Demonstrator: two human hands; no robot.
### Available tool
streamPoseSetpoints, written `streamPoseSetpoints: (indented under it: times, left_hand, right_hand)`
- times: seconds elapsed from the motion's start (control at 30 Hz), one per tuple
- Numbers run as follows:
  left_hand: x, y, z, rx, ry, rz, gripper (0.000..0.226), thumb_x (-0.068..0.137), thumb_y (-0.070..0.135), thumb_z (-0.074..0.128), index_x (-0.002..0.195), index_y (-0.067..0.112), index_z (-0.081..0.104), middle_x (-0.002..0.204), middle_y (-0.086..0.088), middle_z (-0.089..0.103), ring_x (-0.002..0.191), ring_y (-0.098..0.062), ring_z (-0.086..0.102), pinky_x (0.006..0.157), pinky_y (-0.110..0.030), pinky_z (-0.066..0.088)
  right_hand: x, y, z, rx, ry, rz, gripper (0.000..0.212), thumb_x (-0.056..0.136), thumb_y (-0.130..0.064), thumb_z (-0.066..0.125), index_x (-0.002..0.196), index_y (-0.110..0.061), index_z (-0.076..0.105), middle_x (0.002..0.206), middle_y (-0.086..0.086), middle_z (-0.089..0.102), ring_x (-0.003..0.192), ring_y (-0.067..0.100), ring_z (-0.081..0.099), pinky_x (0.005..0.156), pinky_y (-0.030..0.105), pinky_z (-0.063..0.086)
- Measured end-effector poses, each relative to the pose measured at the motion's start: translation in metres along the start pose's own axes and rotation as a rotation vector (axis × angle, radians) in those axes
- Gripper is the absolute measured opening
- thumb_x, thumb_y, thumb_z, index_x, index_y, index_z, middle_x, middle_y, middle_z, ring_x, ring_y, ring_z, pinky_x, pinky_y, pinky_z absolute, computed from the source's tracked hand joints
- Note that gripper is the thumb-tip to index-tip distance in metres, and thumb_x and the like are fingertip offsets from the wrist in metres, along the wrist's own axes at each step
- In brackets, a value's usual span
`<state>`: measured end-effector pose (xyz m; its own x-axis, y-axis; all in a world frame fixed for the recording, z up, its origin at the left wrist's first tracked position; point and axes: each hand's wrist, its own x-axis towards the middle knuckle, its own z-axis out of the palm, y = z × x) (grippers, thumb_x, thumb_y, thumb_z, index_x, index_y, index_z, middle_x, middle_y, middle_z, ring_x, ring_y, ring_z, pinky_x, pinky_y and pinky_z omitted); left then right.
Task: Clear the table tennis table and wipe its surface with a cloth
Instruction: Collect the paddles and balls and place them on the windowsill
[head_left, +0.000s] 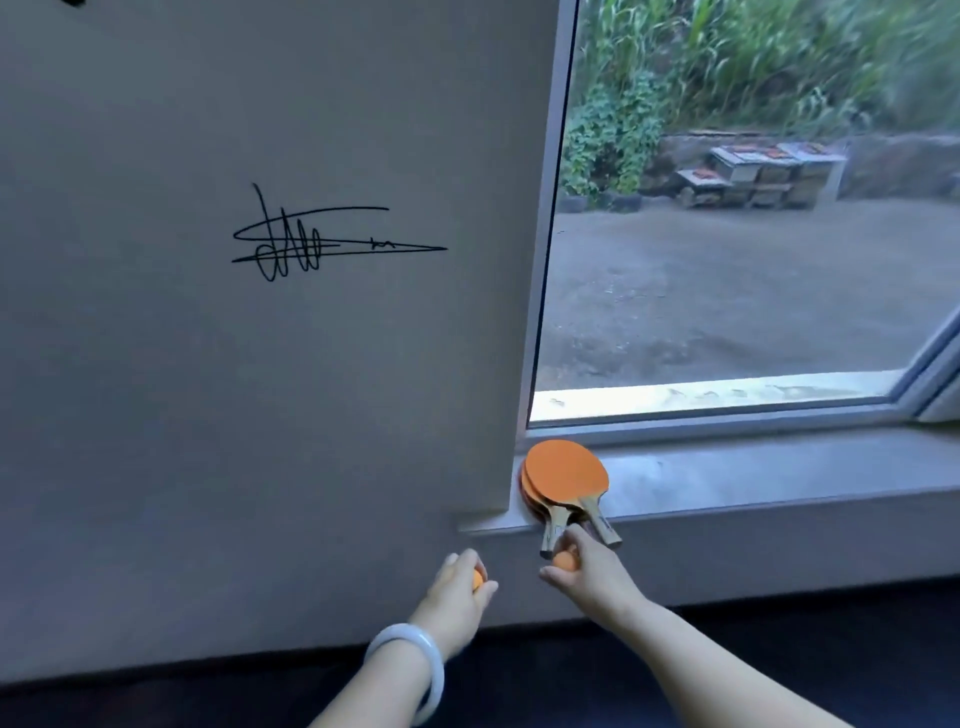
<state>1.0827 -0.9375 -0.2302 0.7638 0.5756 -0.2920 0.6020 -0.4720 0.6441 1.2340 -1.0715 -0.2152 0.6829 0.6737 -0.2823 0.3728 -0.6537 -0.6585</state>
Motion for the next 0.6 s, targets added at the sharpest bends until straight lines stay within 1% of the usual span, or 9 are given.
streamPoseSetpoints:
  times: [0.13,0.2,0.27,0.33,0.4,0.43,0.5,0.53,0.6]
  left_hand:
    - [0.048,0.017,0.01,-0.002,0.017,-0.026,0.018,0.099,0.035,0.046,0.101,0.017,0.047,0.106,0.004,0.045,0.09,-0.015,0.046,0.073,-0.028,0.037]
    - [0.074,0.029,0.016,-0.011,0.031,-0.05,0.019,0.099,0.035,0.046,0.101,0.016,0.047,0.106,0.004,0.045,0.09,-0.015,0.046,0.073,-0.027,0.039]
    - [0.1,0.044,0.024,-0.007,0.047,-0.095,0.02,0.099,0.035,0.047,0.102,0.016,0.047,0.106,0.003,0.045,0.094,-0.018,0.048,0.078,-0.03,0.04]
    - [0.122,0.061,0.032,-0.007,0.055,-0.154,0.02,0.099,0.036,0.046,0.104,0.016,0.047,0.108,0.003,0.045,0.096,-0.02,0.049,0.081,-0.033,0.041]
    - [0.141,0.077,0.041,-0.026,0.065,-0.204,0.019,0.099,0.035,0.047,0.101,0.017,0.046,0.107,0.002,0.044,0.092,-0.018,0.048,0.081,-0.032,0.041]
    - [0.149,0.084,0.045,-0.044,0.073,-0.219,0.017,0.098,0.035,0.048,0.098,0.019,0.045,0.105,0.002,0.043,0.088,-0.016,0.046,0.079,-0.031,0.04]
    - [0.165,0.096,0.051,-0.079,0.102,-0.241,0.013,0.098,0.033,0.049,0.096,0.023,0.042,0.104,0.004,0.041,0.084,-0.013,0.044,0.076,-0.029,0.037]
    - [0.171,0.101,0.053,-0.091,0.121,-0.258,0.011,0.098,0.032,0.049,0.099,0.023,0.042,0.106,0.004,0.041,0.087,-0.013,0.045,0.076,-0.029,0.036]
    - [0.18,0.108,0.058,-0.133,0.147,-0.306,0.014,0.098,0.026,0.049,0.109,0.021,0.042,0.112,0.003,0.038,0.096,-0.016,0.048,0.08,-0.03,0.039]
  right_hand:
    - [0.056,0.014,-0.017,0.061,-0.058,-0.001,0.009,0.084,-0.032,0.07,0.084,-0.028,0.063,0.093,-0.008,0.053,0.073,0.007,0.051,0.059,0.018,0.04]
    - [0.089,0.022,-0.028,0.074,-0.112,-0.004,0.01,0.085,-0.032,0.069,0.08,-0.03,0.061,0.093,-0.004,0.054,0.071,0.009,0.049,0.059,0.02,0.039]
    - [0.124,0.029,-0.042,0.076,-0.151,-0.019,0.011,0.086,-0.03,0.07,0.081,-0.026,0.061,0.087,0.0,0.062,0.071,0.012,0.051,0.064,0.025,0.04]
    - [0.158,0.035,-0.058,0.084,-0.192,-0.021,0.012,0.085,-0.027,0.072,0.088,-0.019,0.063,0.088,0.004,0.065,0.072,0.015,0.052,0.065,0.026,0.04]
    - [0.189,0.041,-0.071,0.076,-0.241,-0.024,0.017,0.084,-0.023,0.072,0.097,-0.016,0.063,0.086,0.004,0.061,0.071,0.017,0.052,0.063,0.026,0.041]
    - [0.204,0.045,-0.076,0.058,-0.266,-0.031,0.019,0.084,-0.02,0.072,0.1,-0.017,0.062,0.089,0.003,0.06,0.074,0.018,0.054,0.062,0.025,0.041]
    - [0.231,0.05,-0.083,0.042,-0.323,-0.04,0.027,0.084,-0.017,0.071,0.109,-0.019,0.06,0.101,0.002,0.059,0.088,0.019,0.058,0.068,0.024,0.042]
    - [0.244,0.052,-0.084,0.03,-0.346,-0.039,0.031,0.084,-0.017,0.07,0.114,-0.019,0.059,0.106,0.002,0.057,0.094,0.019,0.057,0.071,0.025,0.042]
    - [0.264,0.055,-0.083,0.004,-0.372,-0.032,0.036,0.084,-0.018,0.07,0.117,-0.018,0.057,0.11,0.002,0.057,0.1,0.02,0.056,0.075,0.028,0.044]
